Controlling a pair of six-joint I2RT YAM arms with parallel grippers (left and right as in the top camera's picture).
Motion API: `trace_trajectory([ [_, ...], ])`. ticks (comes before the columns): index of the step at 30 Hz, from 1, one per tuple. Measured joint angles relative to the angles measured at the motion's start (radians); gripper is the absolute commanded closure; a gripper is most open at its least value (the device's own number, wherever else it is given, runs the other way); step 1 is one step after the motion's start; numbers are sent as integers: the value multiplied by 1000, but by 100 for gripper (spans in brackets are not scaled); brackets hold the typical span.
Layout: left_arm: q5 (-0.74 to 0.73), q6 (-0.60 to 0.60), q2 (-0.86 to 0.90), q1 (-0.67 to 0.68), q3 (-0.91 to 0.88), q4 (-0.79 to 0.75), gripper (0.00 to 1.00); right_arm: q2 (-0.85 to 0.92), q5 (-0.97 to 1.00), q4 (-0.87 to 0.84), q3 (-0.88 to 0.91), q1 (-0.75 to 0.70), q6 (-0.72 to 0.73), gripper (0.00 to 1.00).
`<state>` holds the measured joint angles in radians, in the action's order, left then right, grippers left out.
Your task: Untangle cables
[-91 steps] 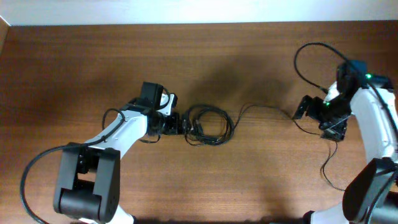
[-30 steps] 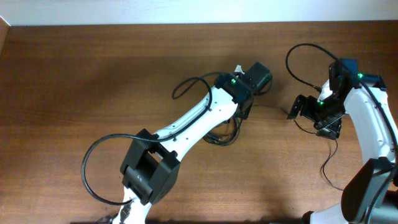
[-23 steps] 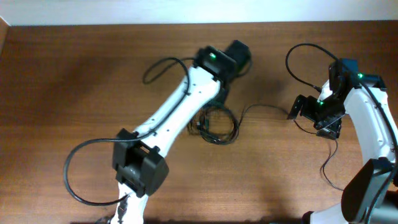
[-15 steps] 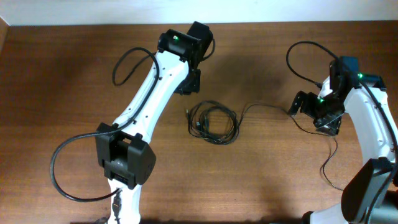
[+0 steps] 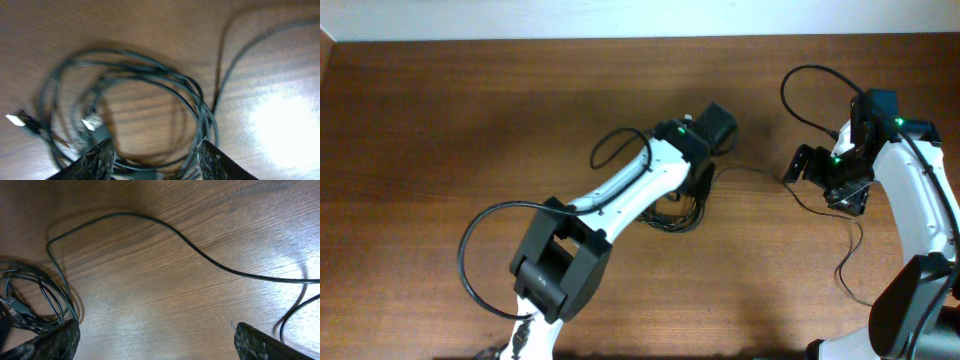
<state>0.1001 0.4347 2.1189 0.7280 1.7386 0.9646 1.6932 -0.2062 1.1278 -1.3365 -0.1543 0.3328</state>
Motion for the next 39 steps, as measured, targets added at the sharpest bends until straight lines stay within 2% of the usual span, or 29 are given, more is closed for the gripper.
trace_trajectory([
  [6,7,111,14,84,-92,-186,65,0,0,1,0,0,0,2],
  [11,62,147,88,97,-101,-213,75,0,0,1,0,0,0,2],
  [12,76,154,97,97,-104,-219,85,0,0,1,0,0,0,2],
  [14,93,158,97,98,-105,-225,89,0,0,1,0,0,-1,2],
  [17,107,164,98,97,-105,-222,87,0,0,1,0,0,0,2],
  [21,115,164,103,97,-53,-137,82,0,0,0,0,0,0,2],
  [26,117,164,103,97,-16,-124,67,0,0,0,0,0,0,2],
  [28,118,165,104,98,-16,-124,65,0,0,1,0,0,0,2],
  [29,118,165,108,97,-16,-124,68,0,0,0,0,0,0,2],
  [31,123,164,145,98,-12,-135,89,0,0,0,0,0,0,2],
  [33,142,163,154,97,-2,-137,89,0,0,0,0,0,0,2],
  [37,151,164,161,97,9,-114,82,0,0,0,0,0,-1,2],
  [39,152,153,171,96,35,-80,70,0,0,0,0,0,0,2],
])
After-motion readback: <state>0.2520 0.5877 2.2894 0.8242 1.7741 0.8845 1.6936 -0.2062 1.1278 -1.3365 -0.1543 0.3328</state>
